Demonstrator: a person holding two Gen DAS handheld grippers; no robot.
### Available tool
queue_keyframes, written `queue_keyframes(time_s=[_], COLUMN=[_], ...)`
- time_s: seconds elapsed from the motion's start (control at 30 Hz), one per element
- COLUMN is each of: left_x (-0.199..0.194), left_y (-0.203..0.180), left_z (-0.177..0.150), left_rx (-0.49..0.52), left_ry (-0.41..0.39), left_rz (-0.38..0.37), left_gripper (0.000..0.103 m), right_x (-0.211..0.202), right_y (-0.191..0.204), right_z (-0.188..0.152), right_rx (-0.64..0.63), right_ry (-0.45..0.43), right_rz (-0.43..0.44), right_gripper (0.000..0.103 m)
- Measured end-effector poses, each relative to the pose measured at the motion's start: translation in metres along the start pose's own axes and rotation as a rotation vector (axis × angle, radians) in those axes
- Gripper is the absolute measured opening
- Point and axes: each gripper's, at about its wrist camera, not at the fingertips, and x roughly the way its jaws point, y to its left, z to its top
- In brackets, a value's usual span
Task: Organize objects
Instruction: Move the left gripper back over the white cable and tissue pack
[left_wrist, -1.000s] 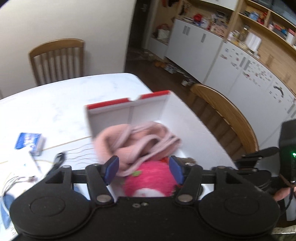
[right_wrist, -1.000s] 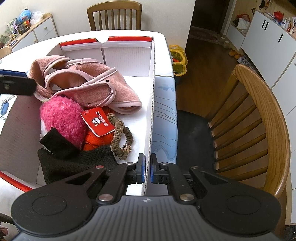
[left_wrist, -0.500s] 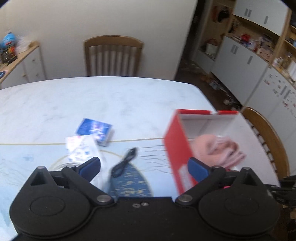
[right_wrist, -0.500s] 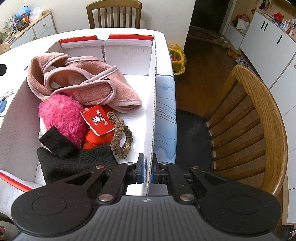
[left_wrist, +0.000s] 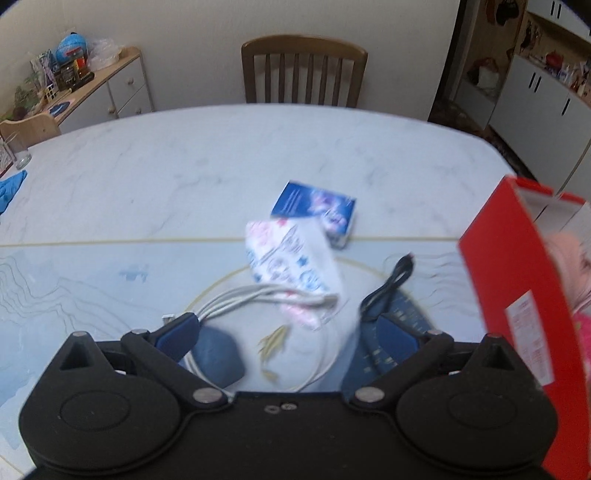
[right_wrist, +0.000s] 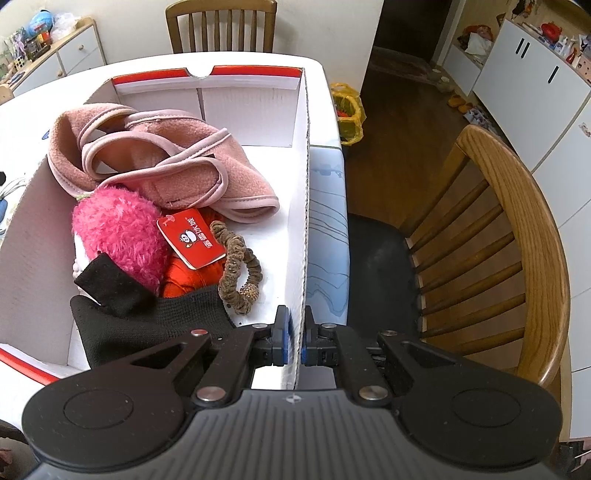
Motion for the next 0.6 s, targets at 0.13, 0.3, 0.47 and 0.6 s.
queue_keyframes(time_s=[0.13, 0.3, 0.47, 0.6], left_x=[0.014, 0.028, 0.036, 0.043], left_y=[0.003, -0.001, -0.008, -0.011], left_z=[-0.011, -0.018, -0.022, -0.026], left_rx=[0.013, 0.044, 0.079, 0.104], left_ry=[0.028, 0.039, 0.038, 0.058], left_rz=[0.001, 0.027, 0.021, -0.005], left_gripper=[0.101, 0.100, 0.096, 0.093], right_x=[0.001, 0.001, 0.001, 0.001], right_y=[0.001, 0.002, 0.002, 0.002], right_z=[0.001, 0.001, 0.001, 0.001], right_rx=[0.003, 0.007, 0.008, 0.010], right_ry=[0.005, 0.010, 0.012, 0.013], right_rz=[-0.006, -0.011, -0.015, -0.016], right_gripper=[0.006, 0.006, 0.006, 0.006])
